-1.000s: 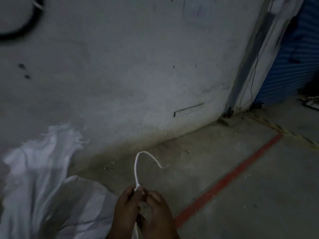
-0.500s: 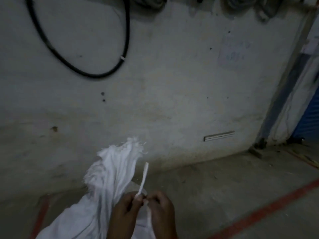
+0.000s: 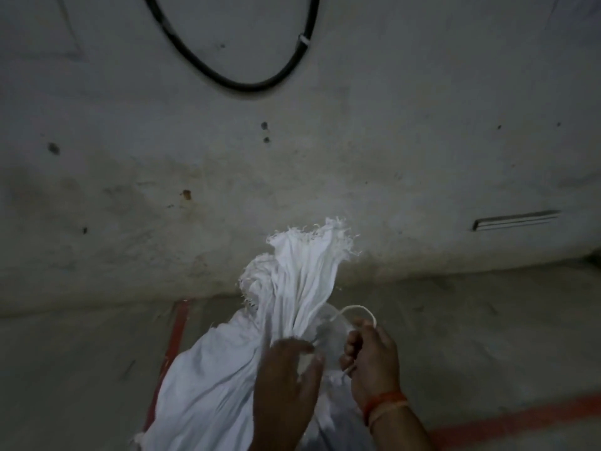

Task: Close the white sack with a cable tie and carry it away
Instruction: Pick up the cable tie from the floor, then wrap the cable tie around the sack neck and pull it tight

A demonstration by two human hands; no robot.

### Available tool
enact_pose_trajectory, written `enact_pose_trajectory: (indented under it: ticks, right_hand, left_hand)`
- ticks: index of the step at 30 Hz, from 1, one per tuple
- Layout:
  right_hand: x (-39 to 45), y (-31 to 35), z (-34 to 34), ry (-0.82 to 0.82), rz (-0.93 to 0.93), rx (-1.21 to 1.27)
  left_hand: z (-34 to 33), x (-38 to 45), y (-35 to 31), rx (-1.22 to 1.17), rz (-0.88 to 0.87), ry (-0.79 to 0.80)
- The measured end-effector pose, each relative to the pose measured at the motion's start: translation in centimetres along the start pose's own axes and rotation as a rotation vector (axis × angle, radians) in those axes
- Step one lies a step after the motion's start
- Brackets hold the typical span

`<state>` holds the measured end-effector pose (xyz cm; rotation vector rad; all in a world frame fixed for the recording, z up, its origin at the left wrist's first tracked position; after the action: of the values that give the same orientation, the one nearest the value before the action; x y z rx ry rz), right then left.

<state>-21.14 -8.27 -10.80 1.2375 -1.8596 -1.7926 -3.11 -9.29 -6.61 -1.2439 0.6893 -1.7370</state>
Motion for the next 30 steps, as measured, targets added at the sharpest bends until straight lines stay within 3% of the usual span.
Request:
enact_pose_trajectory:
  ticks: [2,3,6,12,18,24,30]
  right_hand:
    - [0.5,-0.2,0.1,0.009,-0.018,0.027]
    - [0.7,-0.3,0.0,0.019,-0.025,0.033]
    - [1.2,-0.5,-0.1,0.052,-0.040,0.036]
    - [1.8,-0.5,-0.6,0.094,-0.042,0.046]
    - [2.3,-1.1,-1.5,0.144,-0.066,0.057]
    - [2.9,-2.3,-2.6,0.153,-0.145,0.203]
    - [3.0,-3.7,-5.6,0.201,-0.171,0.085]
  left_hand:
    - [1.7,0.5,1.8,0.216,0.133,-0.243]
    - [1.8,0.7,2.9,0.284,0.241,-0.283]
    - [0.0,1.7,4.9,0.233,0.479,-0.224]
    - [-2.0,3.6,7.4,0.133,0.665,-0.214]
    - [-0.9,4.5,9.5,0.053,0.606,-0.184]
    - [0.1,3.9,11.0,-0.416,0.734,-0.250]
    - [0.4,3.4,10.1,-0.647,0.759,-0.100]
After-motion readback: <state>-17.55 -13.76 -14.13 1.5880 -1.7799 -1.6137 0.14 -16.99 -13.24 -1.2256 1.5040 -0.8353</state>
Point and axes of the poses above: each hand's wrist, its own x-axis towards the middle knuckle, its own z-axis out of the back of the hand, y = z × x, the point moved 8 cm from there along x, towards the middle knuckle, and after that the axes turned 14 degrees about -x, right-handed, at the moved point
